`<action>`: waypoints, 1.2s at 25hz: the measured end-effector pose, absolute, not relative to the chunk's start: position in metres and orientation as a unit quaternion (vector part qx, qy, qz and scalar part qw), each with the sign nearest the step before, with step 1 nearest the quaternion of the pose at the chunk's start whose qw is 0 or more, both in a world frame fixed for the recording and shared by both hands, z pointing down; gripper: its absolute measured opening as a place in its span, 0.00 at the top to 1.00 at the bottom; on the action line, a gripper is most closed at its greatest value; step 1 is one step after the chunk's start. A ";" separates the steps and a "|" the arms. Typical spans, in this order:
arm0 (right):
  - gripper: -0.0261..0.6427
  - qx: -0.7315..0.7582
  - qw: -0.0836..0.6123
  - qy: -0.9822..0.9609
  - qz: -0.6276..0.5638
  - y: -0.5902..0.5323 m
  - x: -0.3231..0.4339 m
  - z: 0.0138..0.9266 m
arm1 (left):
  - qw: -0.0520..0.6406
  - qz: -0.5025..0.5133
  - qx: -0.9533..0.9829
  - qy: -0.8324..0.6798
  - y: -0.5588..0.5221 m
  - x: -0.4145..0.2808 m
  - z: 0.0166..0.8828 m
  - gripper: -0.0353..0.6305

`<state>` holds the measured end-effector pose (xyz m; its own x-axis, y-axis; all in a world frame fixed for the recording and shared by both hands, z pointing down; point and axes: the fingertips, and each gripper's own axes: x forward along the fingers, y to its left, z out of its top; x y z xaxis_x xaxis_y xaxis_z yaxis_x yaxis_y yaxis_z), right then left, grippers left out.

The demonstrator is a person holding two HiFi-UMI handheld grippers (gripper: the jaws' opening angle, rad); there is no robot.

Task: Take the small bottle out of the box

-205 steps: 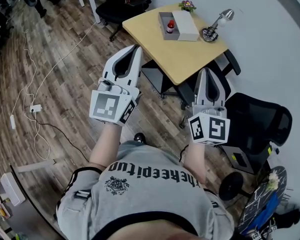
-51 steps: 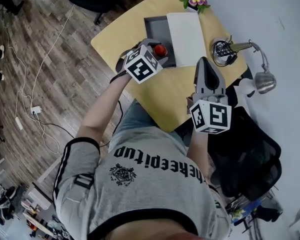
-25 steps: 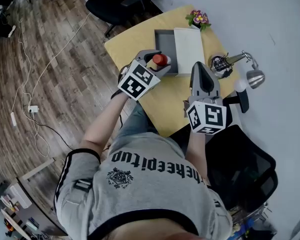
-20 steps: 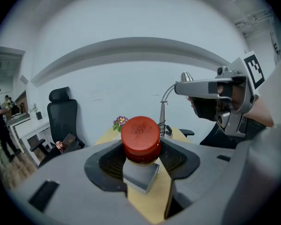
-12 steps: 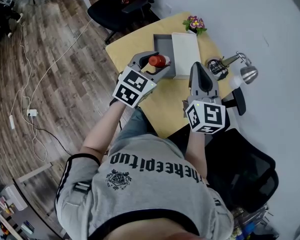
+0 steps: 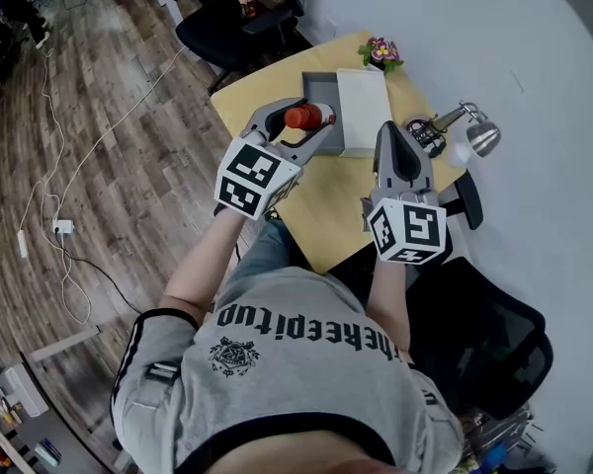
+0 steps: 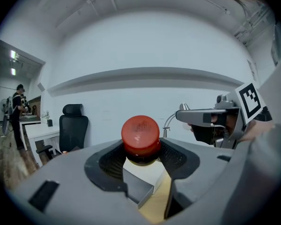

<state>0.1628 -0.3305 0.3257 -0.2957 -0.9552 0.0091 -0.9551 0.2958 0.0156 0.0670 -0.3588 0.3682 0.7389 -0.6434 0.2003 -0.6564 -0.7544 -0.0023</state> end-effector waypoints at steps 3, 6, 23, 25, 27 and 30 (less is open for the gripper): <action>0.98 0.594 0.004 -0.805 -0.011 -0.324 0.163 0.319 | 0.029 0.080 0.930 -0.358 -0.353 0.063 0.360 0.62; 0.98 0.594 0.000 -0.804 -0.016 -0.317 0.164 0.313 | 0.027 0.064 0.928 -0.366 -0.347 0.059 0.351 0.62; 0.98 0.610 -0.008 -0.791 -0.040 -0.289 0.174 0.294 | -0.001 -0.032 0.905 -0.424 -0.325 0.030 0.308 0.62; 0.98 0.612 -0.008 -0.789 -0.043 -0.286 0.176 0.293 | -0.005 -0.040 0.901 -0.431 -0.323 0.027 0.304 0.62; 0.98 0.614 -0.008 -0.788 -0.046 -0.283 0.177 0.293 | -0.008 -0.046 0.898 -0.437 -0.321 0.024 0.301 0.62; 0.98 0.618 -0.009 -0.784 -0.049 -0.280 0.180 0.292 | -0.013 -0.054 0.894 -0.444 -0.319 0.020 0.298 0.62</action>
